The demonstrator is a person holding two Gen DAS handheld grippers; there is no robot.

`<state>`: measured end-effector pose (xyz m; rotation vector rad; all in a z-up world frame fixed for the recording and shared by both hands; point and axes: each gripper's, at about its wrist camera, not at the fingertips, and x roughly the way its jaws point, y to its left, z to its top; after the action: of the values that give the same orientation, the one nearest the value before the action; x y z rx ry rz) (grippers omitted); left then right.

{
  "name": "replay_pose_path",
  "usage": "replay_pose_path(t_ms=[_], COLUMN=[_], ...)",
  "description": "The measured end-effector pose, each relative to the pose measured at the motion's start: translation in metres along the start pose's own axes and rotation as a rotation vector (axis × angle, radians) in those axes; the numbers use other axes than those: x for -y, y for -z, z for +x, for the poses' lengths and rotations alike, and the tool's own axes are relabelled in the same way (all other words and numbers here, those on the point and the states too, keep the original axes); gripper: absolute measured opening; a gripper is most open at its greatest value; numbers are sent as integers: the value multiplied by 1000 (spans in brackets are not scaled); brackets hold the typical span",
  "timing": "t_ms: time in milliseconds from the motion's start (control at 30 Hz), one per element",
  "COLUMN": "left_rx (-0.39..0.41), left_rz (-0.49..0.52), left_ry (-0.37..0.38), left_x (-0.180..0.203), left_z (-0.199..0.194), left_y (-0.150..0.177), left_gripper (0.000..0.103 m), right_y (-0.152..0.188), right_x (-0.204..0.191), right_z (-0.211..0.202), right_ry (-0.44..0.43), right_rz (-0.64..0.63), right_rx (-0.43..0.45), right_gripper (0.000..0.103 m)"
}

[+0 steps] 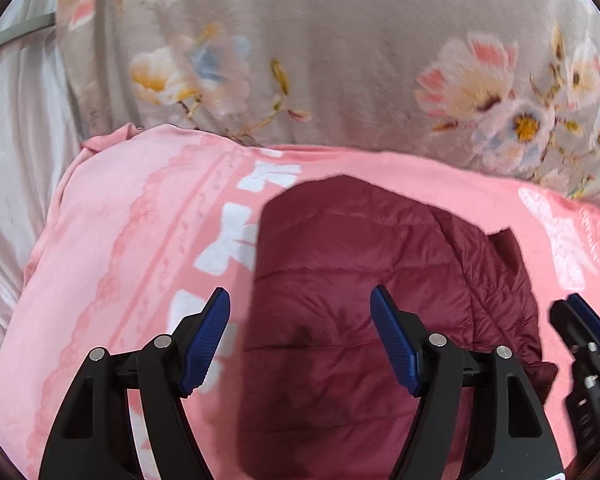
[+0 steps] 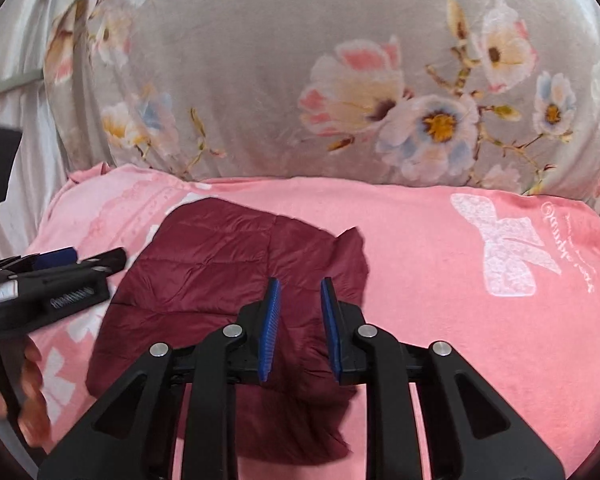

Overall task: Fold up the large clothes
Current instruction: 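Lower the jacket onto the blanket with both grippers and press it flat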

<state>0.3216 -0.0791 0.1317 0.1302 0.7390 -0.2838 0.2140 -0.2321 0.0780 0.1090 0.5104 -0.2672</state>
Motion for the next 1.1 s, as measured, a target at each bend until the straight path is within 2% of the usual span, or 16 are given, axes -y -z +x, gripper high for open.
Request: replay_pose_path(t_ms=[200, 367, 633, 1100], left_rx=[-63, -17, 28, 14], left_rz=[24, 57, 55, 65], left_ry=[13, -23, -34, -44], left_x=[20, 27, 30, 34], left_z=[42, 51, 58, 64], left_y=[26, 39, 52, 53], left_gripper=[66, 66, 67, 71], right_y=[25, 41, 53, 53], right_x=[8, 10, 12, 14], right_z=[37, 55, 70, 79], right_ry=[17, 17, 5, -18], right_rz=[37, 41, 64, 77], right_rx=[-76, -105, -142, -182], right_gripper=[20, 20, 20, 21])
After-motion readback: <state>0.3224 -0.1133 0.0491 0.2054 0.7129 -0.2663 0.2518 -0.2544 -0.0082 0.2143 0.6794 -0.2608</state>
